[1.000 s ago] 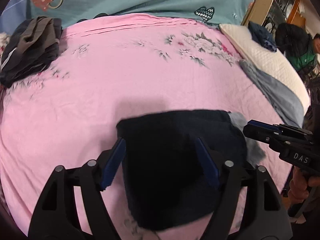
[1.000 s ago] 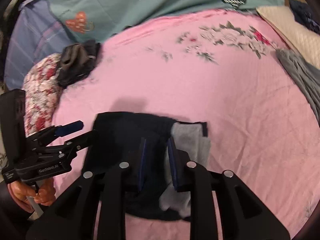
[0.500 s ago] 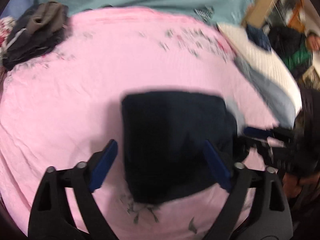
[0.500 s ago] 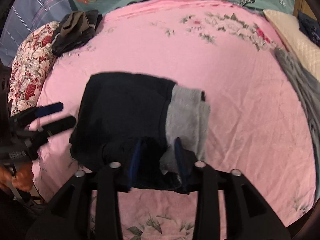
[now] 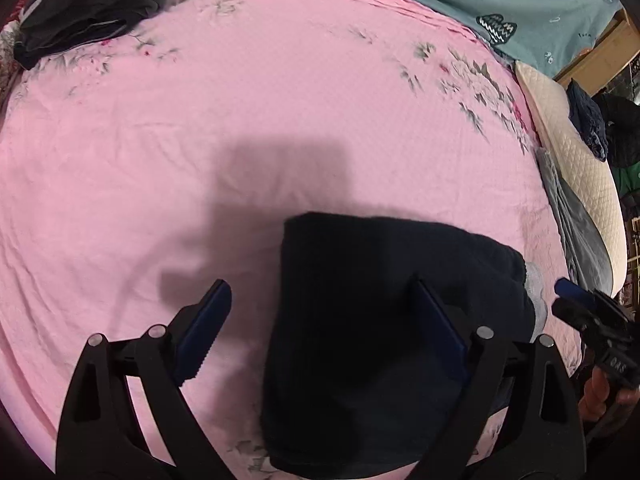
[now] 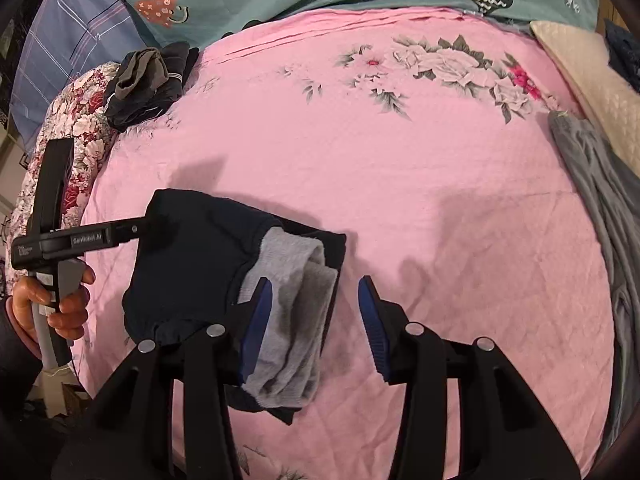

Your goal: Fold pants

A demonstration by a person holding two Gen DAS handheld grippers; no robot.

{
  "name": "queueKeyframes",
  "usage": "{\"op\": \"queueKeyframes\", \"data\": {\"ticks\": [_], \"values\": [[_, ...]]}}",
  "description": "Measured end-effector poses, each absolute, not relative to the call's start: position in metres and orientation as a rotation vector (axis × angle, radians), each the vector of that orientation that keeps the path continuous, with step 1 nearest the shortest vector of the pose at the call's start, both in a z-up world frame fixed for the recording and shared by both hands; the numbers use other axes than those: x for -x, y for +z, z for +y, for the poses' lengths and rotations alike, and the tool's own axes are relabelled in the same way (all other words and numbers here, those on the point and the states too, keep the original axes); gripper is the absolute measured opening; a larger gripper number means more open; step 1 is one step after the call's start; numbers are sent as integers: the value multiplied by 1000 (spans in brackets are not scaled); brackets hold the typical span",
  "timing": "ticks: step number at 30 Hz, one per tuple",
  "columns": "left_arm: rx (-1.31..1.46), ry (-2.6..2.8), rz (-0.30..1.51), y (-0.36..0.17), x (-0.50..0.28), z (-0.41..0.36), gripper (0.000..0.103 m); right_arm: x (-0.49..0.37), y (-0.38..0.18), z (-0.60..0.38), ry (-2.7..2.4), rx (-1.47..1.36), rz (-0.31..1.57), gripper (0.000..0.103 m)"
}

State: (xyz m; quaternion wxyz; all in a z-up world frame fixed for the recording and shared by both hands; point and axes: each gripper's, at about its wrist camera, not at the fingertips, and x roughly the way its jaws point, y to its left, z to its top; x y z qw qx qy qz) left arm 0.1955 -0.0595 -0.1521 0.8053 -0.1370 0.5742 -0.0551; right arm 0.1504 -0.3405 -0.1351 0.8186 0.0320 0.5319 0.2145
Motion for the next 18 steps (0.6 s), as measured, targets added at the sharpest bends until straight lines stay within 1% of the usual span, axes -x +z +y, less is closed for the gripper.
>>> {"op": "queueKeyframes", "data": {"ticks": [1,2,7,10,17,18], "values": [[289,-119,1232,-153,-195,-61,94,-154,-138,-342,465,-76,1143,54],[285,-117,1234,-154,-194,-61,95,-158,-142,-344,472,-86,1155,56],[321,-145,1261,-160,-200,-57,96,-168,-155,-346,527,-181,1208,57],[340,-185,1274,-164,-203,-55,96,-173,-161,-343,525,-210,1219,59],[380,-353,1326,-176,-208,-59,96,-192,-183,-340,566,-305,1302,60],[378,-381,1337,-178,-209,-61,96,-194,-187,-341,583,-327,1316,63]]}}
